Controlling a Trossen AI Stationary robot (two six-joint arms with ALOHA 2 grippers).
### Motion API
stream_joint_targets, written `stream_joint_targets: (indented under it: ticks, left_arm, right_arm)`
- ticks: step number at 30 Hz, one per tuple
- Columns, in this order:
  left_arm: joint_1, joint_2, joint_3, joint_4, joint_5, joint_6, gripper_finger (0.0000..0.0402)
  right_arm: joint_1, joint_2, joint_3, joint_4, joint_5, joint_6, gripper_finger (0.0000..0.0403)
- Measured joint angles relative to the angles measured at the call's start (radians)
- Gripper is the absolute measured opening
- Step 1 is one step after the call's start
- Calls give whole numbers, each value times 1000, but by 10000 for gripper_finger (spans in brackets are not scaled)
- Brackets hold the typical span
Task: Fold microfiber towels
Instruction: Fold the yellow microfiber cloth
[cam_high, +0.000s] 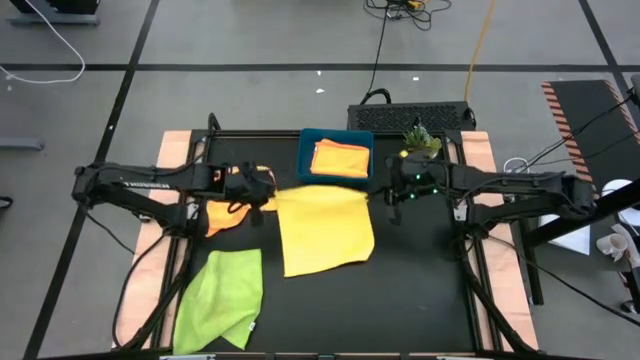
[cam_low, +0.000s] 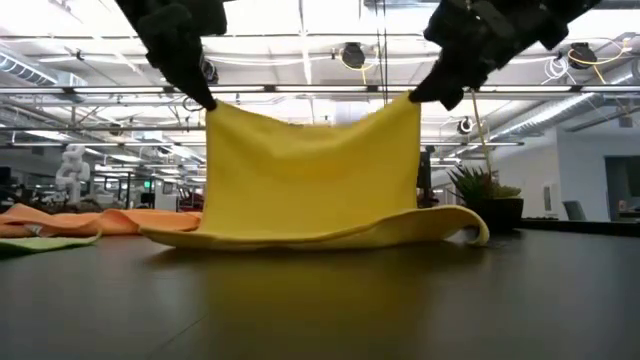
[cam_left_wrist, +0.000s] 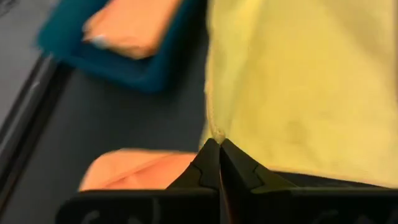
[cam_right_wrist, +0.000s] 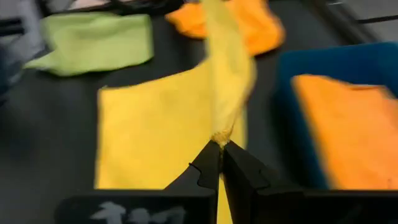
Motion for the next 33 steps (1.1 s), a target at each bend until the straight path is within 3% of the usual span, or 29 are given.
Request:
stream_joint_targets:
  ticks: [4,12,19,28,33]
  left_arm:
    - [-76,0,-83,137,66,39,3]
    - [-256,1,-229,355,69,-22,2]
    - [-374,106,-321,627,92,-54,2]
    - [-419,279,-295,653,92,-110,15]
    - [-419,294,-296,639,111,-132,40]
  right_arm:
    - [44,10,-78,63,-53,-5,6]
    - [167,8,-236,168,-52,24,6]
    - [236,8,-376,380,-51,62,6]
    - [296,8,-545,681,-134,138,11]
    - [350,15,-574,697,-133,196,34]
